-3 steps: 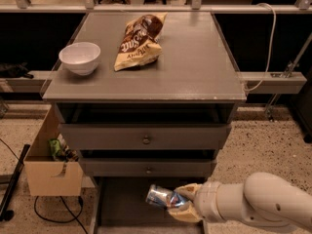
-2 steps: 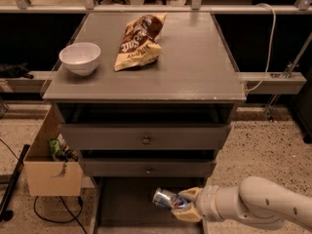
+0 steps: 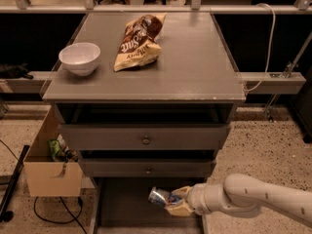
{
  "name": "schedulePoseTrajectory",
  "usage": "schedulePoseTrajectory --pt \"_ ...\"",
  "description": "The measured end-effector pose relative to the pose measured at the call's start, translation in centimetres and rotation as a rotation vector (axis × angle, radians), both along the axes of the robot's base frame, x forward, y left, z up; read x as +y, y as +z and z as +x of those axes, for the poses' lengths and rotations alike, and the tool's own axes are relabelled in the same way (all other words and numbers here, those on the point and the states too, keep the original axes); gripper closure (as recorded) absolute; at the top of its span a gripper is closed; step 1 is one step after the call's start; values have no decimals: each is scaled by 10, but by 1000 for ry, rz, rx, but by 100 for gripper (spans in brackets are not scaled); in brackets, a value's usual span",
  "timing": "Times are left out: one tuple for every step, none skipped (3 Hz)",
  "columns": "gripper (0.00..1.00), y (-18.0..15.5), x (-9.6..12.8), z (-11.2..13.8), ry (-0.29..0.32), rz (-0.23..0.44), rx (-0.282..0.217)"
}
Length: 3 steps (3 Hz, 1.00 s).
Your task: Place redbull can into bottom drawer
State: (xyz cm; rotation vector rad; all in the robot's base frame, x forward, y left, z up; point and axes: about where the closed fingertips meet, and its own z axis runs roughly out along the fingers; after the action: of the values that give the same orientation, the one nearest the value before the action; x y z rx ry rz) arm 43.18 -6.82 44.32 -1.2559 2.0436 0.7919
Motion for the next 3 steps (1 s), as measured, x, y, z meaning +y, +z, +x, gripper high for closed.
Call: schedulePoseTrajectory --pt "100 -38 24 17 42 0 52" --pt "100 -38 24 17 42 1 52" --pt "100 -63 29 20 35 42 64"
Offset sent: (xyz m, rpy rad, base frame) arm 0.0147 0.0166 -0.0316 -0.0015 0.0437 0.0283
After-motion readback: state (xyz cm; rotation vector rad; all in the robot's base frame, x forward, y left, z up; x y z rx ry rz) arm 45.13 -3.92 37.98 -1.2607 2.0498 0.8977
